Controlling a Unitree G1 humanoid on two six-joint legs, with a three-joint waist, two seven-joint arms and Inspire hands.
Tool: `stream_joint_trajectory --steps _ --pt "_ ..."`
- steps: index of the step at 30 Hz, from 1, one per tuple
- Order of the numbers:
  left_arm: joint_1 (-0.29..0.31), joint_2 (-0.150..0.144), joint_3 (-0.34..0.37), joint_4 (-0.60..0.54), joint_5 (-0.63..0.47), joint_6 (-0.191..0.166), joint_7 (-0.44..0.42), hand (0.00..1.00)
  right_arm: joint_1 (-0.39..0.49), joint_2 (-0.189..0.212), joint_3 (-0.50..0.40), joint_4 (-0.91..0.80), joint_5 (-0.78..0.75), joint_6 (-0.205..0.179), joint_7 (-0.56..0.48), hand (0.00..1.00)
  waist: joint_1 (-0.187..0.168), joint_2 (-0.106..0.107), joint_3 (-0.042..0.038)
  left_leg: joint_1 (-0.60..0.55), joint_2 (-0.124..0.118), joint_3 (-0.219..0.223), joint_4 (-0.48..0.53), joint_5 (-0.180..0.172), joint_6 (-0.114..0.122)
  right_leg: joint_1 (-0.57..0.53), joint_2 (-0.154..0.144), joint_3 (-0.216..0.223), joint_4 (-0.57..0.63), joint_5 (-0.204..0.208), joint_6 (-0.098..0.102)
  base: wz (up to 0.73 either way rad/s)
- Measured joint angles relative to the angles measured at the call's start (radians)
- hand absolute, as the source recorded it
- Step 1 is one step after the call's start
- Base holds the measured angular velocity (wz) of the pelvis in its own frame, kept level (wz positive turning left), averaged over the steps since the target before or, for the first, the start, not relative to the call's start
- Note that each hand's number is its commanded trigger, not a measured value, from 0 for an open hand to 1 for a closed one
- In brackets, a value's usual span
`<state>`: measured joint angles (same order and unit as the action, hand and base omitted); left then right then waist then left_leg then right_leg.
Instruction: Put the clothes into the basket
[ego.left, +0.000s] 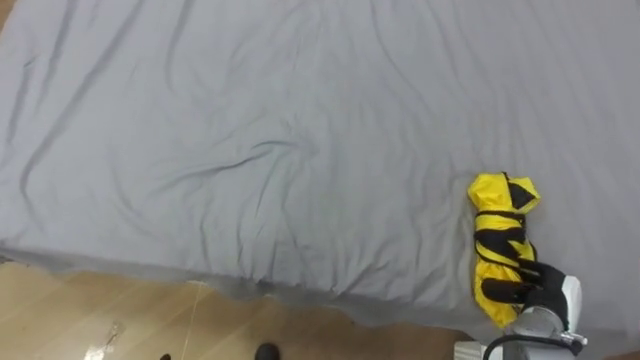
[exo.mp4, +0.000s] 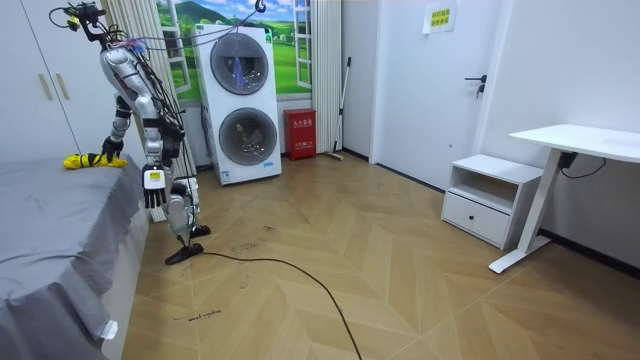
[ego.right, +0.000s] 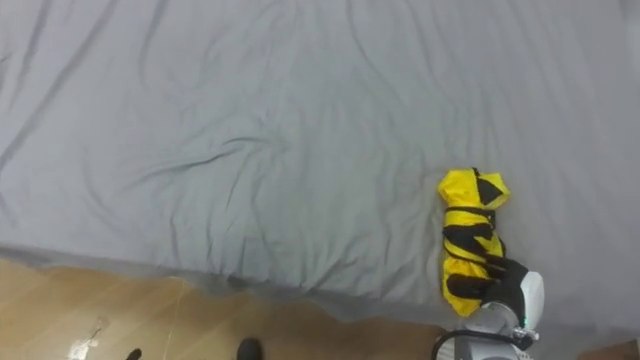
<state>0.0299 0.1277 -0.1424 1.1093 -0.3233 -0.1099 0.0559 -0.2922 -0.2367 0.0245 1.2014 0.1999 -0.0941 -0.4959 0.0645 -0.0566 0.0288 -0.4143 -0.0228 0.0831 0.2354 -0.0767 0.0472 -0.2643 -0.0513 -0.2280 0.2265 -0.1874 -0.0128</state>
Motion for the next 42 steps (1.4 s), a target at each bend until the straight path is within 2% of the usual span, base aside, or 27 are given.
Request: stream_joint_trajectory --steps 12,20,24,26,29,33,35,38,42 --pt "0.000 0.000 0.003 0.001 0.002 -0.002 0.002 0.00 0.002 0.000 0.029 -0.001 0.019 0.005 0.032 1.00 0.005 0.000 -0.0006 0.003 0.001 0.001 -0.002 0.000 0.000 -0.002 0.000 0.004 0.002 0.000 0.000 0.00" --pt "0.001 0.000 0.011 0.009 0.002 -0.005 -0.009 0.00 0.039 0.000 0.019 -0.075 0.081 0.005 0.101 1.00 0.000 0.001 -0.0022 0.040 0.009 0.025 -0.004 0.000 0.000 0.025 -0.003 0.007 0.010 0.000 0.000 -0.05" --pt "0.017 -0.002 0.029 0.013 0.011 -0.004 -0.009 0.00 0.121 0.003 -0.017 -0.232 0.083 0.005 0.131 1.00 -0.008 0.002 -0.0062 0.098 0.003 0.033 -0.021 0.000 0.000 0.077 -0.004 0.013 -0.009 0.000 0.000 -0.06" --pt "0.044 -0.001 0.034 0.008 0.010 -0.004 -0.008 0.00 0.169 0.001 -0.023 -0.315 0.109 0.007 0.138 1.00 -0.010 0.002 -0.0181 0.143 0.000 0.047 -0.044 0.000 0.000 0.107 -0.006 0.030 -0.023 -0.003 0.004 -0.16" --pt "0.076 -0.001 0.064 0.010 0.017 -0.003 0.003 0.00 0.242 0.001 -0.048 -0.473 0.107 0.008 0.146 1.00 -0.042 0.001 -0.0264 0.210 -0.008 0.058 -0.061 0.000 0.000 0.168 -0.013 0.039 -0.030 -0.009 0.011 -0.11" --pt "0.098 0.000 0.099 0.006 0.043 -0.003 0.003 0.00 0.294 0.001 -0.075 -0.649 0.109 0.006 0.157 1.00 -0.069 -0.005 -0.0268 0.296 -0.004 0.105 -0.076 -0.013 -0.002 0.233 -0.012 0.082 -0.046 -0.011 0.014 -0.30" --pt "0.102 0.001 0.105 0.003 0.044 -0.003 0.002 0.00 0.323 0.002 -0.095 -0.717 0.109 0.006 0.172 1.00 -0.086 -0.004 -0.0270 0.322 -0.003 0.113 -0.076 -0.024 -0.003 0.258 -0.011 0.092 -0.058 -0.012 0.015 -0.27" --pt "0.120 0.001 0.125 -0.022 0.064 0.013 0.001 0.00 0.366 0.003 -0.124 -0.796 0.109 0.007 0.171 1.00 -0.095 -0.006 -0.0272 0.360 0.001 0.142 -0.078 -0.040 -0.004 0.286 -0.008 0.125 -0.058 -0.012 0.018 -0.33" --pt "0.122 0.000 0.131 -0.027 0.120 0.041 0.002 0.00 0.395 0.003 -0.148 -0.880 0.117 0.013 0.172 1.00 -0.124 -0.005 -0.0285 0.399 0.010 0.191 -0.086 -0.058 -0.006 0.300 -0.002 0.173 -0.057 -0.011 0.020 -0.34"
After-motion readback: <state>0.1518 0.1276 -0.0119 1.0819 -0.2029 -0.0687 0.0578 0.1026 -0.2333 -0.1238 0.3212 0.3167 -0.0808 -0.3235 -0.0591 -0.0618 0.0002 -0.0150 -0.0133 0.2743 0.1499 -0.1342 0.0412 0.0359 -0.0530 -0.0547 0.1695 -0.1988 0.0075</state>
